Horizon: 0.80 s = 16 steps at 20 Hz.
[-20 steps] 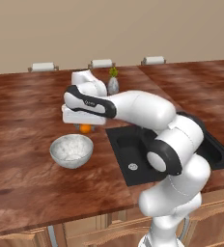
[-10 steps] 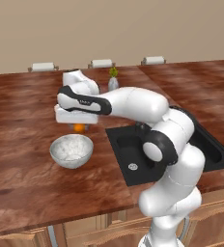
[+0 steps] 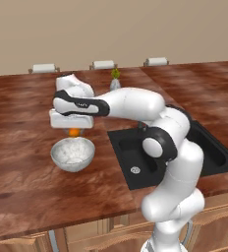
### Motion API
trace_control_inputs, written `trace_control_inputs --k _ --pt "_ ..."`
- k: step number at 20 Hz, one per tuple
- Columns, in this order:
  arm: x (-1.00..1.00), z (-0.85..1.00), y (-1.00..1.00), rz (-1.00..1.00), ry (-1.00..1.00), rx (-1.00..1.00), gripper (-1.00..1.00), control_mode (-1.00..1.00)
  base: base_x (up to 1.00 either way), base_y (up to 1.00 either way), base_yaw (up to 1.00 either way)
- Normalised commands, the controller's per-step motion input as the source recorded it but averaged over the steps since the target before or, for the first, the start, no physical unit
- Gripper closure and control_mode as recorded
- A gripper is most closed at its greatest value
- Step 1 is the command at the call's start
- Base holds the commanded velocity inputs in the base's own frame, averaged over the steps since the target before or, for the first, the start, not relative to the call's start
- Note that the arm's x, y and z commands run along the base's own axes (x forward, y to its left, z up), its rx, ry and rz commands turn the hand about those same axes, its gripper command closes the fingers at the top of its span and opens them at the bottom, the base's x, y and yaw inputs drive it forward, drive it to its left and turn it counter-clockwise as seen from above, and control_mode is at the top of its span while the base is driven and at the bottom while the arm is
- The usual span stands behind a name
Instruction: Pick the carrots from the cabinet and place them in one bowl. Pick the tangerine from the sink and place it in the other bowl.
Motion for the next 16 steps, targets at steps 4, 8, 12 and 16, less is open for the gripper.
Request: trace_control_inputs --k 4,8,12,16 --pt "0.01 -0.21 0.16 0.00 0.00 0.00 1.00 -1.00 0.00 0.00 0.00" --pt "0.00 -0.22 0.08 0.00 0.00 0.00 1.00 -1.00 0.00 0.00 0.00" --pt "-0.01 -0.13 0.00 0.00 -0.03 0.00 1.00 -1.00 0.00 0.00 0.00" --pt "-0.06 -0.13 -0.01 0.00 -0.09 0.00 1.00 -1.00 0.00 0.00 0.00"
